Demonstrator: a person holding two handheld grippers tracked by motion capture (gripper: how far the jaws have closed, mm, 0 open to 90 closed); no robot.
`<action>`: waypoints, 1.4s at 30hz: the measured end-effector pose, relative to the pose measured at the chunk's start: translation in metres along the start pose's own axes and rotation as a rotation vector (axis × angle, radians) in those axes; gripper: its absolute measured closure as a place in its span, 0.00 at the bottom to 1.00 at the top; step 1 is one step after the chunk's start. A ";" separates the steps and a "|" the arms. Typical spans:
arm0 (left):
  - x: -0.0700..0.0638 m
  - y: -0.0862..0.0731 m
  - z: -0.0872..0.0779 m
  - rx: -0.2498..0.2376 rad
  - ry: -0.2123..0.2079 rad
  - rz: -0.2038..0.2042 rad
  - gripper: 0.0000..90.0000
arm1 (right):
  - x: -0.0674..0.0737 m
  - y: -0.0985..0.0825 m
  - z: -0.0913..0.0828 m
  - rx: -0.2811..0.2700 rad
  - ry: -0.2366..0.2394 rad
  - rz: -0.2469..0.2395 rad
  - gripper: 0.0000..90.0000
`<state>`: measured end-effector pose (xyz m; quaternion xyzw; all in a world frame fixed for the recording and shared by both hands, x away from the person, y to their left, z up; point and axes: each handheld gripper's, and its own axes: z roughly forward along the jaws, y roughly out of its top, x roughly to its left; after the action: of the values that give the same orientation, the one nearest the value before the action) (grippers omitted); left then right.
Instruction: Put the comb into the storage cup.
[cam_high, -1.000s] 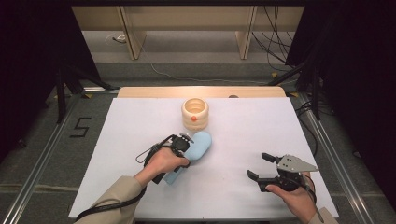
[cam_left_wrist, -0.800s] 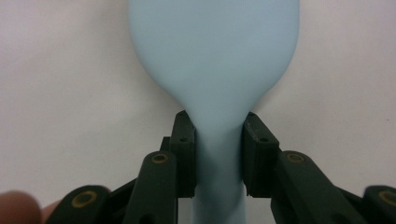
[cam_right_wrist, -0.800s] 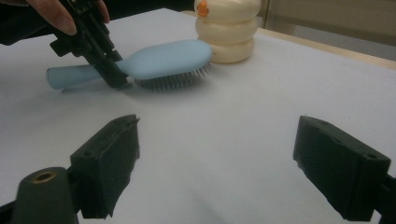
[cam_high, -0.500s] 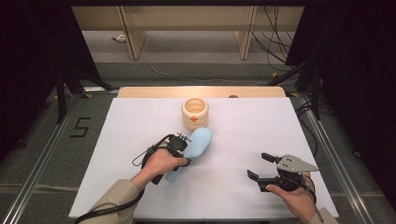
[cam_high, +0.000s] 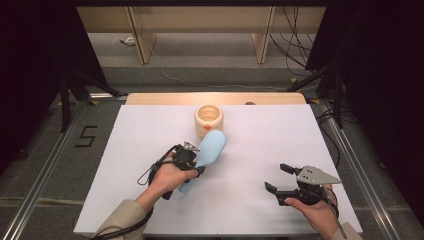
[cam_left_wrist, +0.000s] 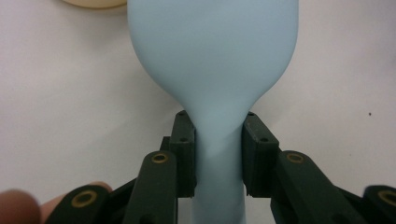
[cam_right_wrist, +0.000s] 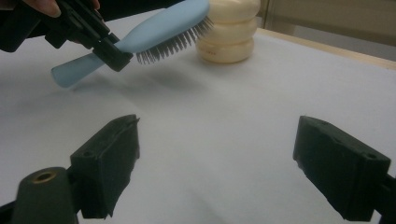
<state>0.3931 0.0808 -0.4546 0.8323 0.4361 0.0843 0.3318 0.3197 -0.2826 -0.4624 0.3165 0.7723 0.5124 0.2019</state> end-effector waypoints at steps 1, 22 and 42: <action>0.000 -0.001 -0.001 -0.020 -0.001 -0.010 0.77 | 0.000 0.000 0.000 0.001 0.000 -0.001 0.17; -0.016 -0.003 -0.005 -0.210 -0.019 -0.016 0.77 | 0.001 0.001 0.000 -0.002 0.001 -0.006 0.17; -0.025 -0.001 -0.008 -0.311 -0.043 -0.004 0.77 | 0.010 0.006 0.008 -0.019 0.007 -0.001 0.17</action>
<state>0.3740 0.0656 -0.4454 0.7715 0.4123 0.1323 0.4661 0.3199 -0.2686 -0.4599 0.3123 0.7684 0.5205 0.2027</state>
